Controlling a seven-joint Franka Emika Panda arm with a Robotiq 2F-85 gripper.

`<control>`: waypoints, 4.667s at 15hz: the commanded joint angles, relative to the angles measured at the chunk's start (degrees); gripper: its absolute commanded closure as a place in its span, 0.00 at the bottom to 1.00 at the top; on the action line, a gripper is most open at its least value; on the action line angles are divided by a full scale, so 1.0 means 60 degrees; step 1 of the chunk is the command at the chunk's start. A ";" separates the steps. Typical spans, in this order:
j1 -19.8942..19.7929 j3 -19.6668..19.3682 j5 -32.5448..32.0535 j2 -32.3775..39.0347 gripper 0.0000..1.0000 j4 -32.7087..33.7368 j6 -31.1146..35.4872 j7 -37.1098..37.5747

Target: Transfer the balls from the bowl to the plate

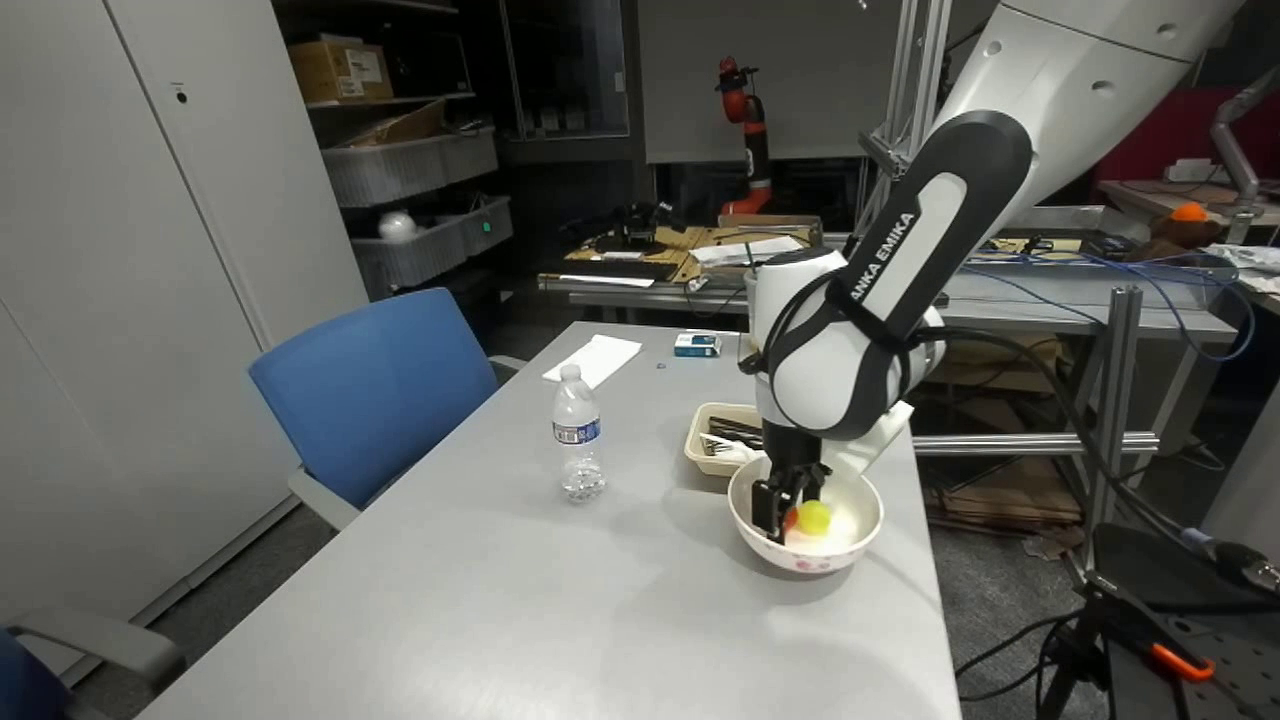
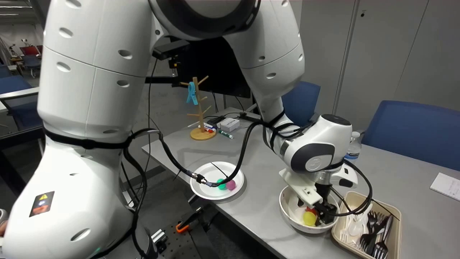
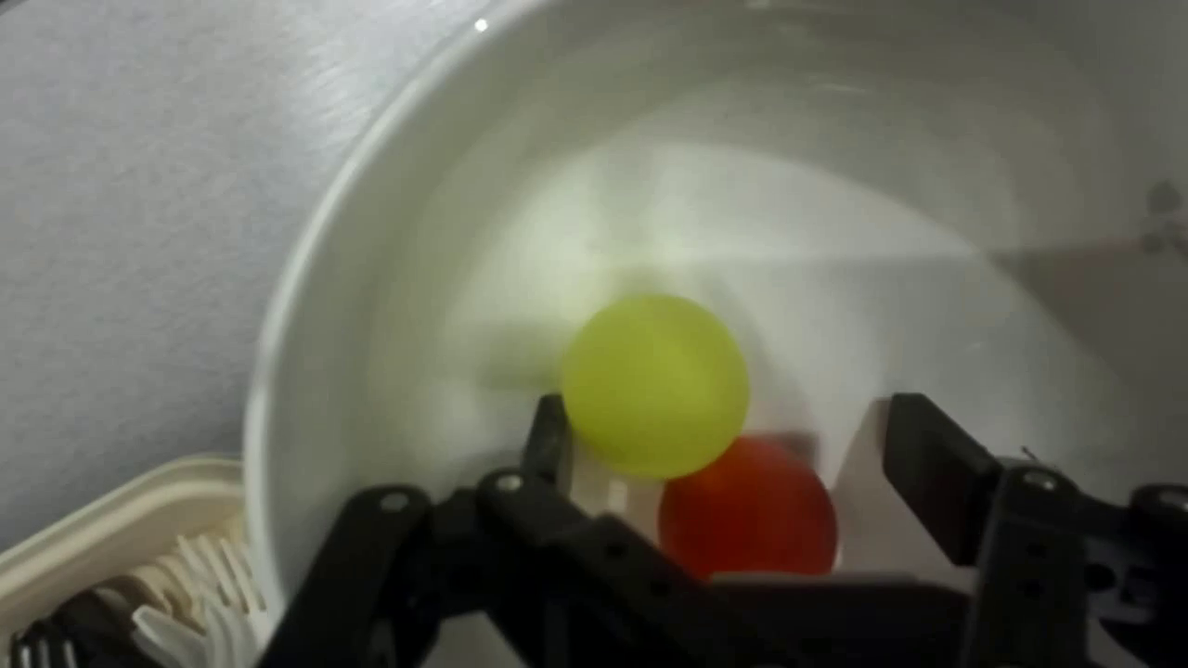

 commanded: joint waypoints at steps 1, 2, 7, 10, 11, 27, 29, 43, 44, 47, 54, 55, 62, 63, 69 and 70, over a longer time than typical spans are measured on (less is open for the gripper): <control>-0.0166 0.0165 0.0206 0.0150 0.44 0.0052 0.0189 -0.0036; -0.0169 0.0167 0.0204 0.0140 0.53 0.0047 0.0197 -0.0039; -0.0168 0.0199 0.0208 0.0037 0.84 -0.0003 0.0222 -0.0067; -0.0129 0.0161 0.0160 -0.0102 0.84 -0.0122 0.0230 -0.0035; -0.0133 0.0168 0.0172 -0.0171 0.84 -0.0181 0.0213 -0.0037; 0.0253 -0.0209 -0.1072 -0.2982 0.84 -0.2052 -0.0939 0.0058; 0.0296 -0.0114 -0.1073 -0.3369 0.84 -0.2229 -0.1030 -0.0038; 0.1414 0.1072 0.2383 -0.5061 0.84 -0.3442 -0.2715 -0.3285; 0.1515 0.1121 0.2654 -0.5024 0.84 -0.3533 -0.2746 -0.3499; 0.1806 0.1307 0.3334 -0.4741 0.84 -0.3841 -0.2495 -0.3894; 0.2090 0.1828 0.4394 -0.3849 0.84 -0.4052 -0.2244 -0.4320; 0.2086 0.1937 0.4635 -0.3730 0.84 -0.4009 -0.2229 -0.4464; 0.2099 0.2557 0.5681 -0.3157 0.73 -0.3897 -0.1954 -0.4920; 0.2086 0.2601 0.5677 -0.3120 0.34 -0.3892 -0.1917 -0.4916; 0.1995 0.2592 0.5313 -0.3255 0.00 -0.3900 -0.1990 -0.4653; 0.2003 0.2530 0.5100 -0.3340 0.00 -0.3893 -0.2081 -0.4438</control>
